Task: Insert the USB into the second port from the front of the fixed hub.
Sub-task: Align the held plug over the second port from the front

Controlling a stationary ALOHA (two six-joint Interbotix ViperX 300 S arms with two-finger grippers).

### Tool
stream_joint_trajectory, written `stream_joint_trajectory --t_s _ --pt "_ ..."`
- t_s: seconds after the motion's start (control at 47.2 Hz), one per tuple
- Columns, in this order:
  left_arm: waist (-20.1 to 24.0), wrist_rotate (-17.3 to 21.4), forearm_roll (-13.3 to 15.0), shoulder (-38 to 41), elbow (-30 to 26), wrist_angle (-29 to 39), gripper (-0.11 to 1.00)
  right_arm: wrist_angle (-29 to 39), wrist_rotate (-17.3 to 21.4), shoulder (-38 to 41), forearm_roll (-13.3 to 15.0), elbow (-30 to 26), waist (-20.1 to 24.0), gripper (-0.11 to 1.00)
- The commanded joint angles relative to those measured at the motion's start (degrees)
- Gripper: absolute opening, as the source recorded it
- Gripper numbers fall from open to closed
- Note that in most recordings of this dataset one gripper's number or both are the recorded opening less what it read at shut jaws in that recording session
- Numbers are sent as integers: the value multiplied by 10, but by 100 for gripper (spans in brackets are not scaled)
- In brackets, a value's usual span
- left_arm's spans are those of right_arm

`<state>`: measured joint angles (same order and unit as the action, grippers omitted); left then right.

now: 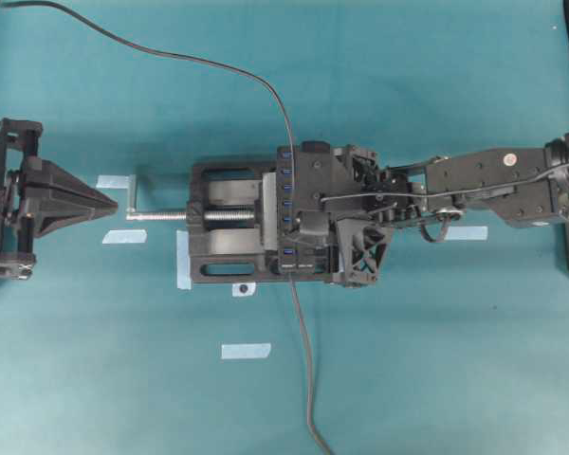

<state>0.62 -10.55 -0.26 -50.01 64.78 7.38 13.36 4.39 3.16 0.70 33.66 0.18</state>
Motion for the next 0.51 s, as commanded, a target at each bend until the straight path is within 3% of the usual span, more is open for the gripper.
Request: stream_joint_trajectory --t_s 0.0,0.488 --pt "1 -1 -1 3 -6 -6 0 2 4 -2 -1 -7 6 9" --pt "1 -4 -1 3 -5 -6 0 31 4 15 -1 -8 7 9"
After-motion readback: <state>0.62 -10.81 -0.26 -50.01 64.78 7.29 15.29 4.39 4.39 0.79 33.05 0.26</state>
